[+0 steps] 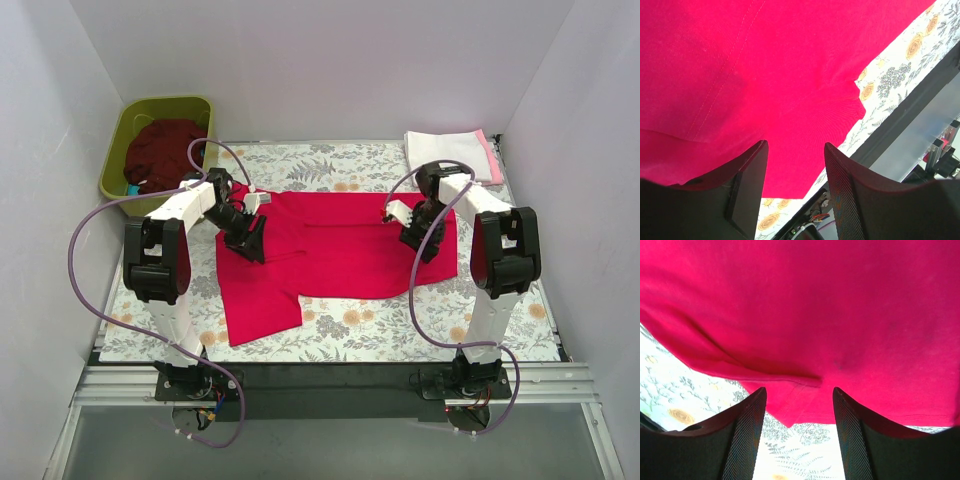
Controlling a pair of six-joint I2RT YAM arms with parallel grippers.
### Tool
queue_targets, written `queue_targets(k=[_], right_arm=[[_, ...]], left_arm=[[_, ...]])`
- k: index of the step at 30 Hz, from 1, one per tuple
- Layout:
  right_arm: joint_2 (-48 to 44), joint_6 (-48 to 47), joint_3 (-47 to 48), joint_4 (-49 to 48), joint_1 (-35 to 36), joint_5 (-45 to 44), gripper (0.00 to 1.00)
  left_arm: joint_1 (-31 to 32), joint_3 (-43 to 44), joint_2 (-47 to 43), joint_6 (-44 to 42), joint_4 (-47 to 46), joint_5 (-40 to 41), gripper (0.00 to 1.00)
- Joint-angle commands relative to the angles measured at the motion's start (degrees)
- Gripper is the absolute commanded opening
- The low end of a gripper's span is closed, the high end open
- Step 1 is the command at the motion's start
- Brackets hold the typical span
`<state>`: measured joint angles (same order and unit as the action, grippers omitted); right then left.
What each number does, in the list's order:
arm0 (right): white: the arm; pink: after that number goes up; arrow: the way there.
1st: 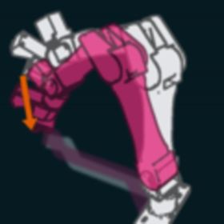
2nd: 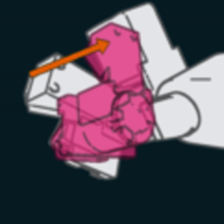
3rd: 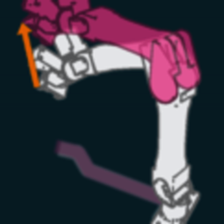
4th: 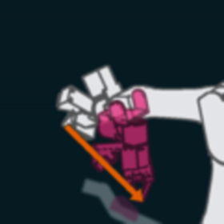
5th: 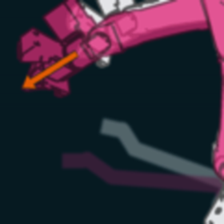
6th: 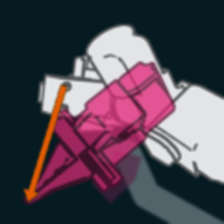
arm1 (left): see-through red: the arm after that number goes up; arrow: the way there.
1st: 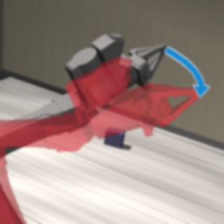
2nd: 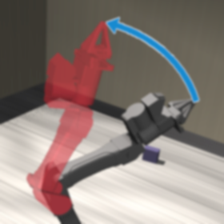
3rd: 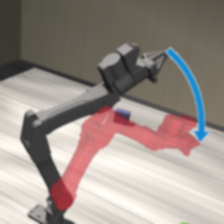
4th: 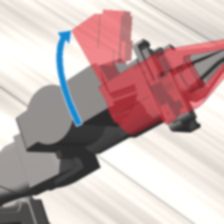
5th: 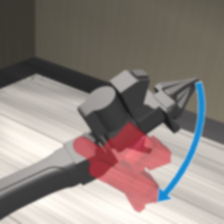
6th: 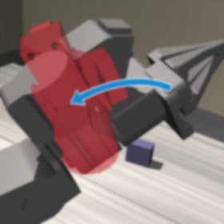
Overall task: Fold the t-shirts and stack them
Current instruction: Fold the tshirt
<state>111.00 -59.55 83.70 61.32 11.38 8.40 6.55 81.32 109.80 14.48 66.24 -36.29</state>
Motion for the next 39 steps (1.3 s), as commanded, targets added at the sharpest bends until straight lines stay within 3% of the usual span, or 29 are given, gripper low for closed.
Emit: queue_targets(k=[1,13,18,21,26,35,39], right_arm=[[0.7,-6.4,-1.6,1.2,0.1,-3.2,0.62],[4.4,-5.5,0.9,0.6,0.1,-3.0,0.61],[2.6,-5.5,-0.3,1.2,0.1,-3.4,0.34],[-1.2,-5.9,-2.5,2.0,0.1,-3.5,0.26],[-7.8,-6.8,-7.7,3.3,0.1,-3.9,0.01],[-14.1,-8.3,-18.4,2.7,-1.8,-5.1,0.01],[-16.2,-8.4,-23.1,0.4,-2.6,-5.7,0.01]], left_arm=[[-0.2,0.9,-2.4,-1.3,0.5,-1.5,0.48],[-0.2,0.4,-2.7,-0.9,0.0,0.0,0.48],[-0.2,0.7,-2.9,-0.9,-0.1,0.9,0.48],[-0.2,0.5,-3.2,-0.9,-0.2,1.0,0.48],[-0.2,0.0,-3.4,-1.0,-0.3,1.3,0.48],[-0.6,-4.7,-9.9,-7.6,1.9,3.2,0.47],[-0.7,-11.7,-15.9,-17.9,2.9,6.2,0.44]])
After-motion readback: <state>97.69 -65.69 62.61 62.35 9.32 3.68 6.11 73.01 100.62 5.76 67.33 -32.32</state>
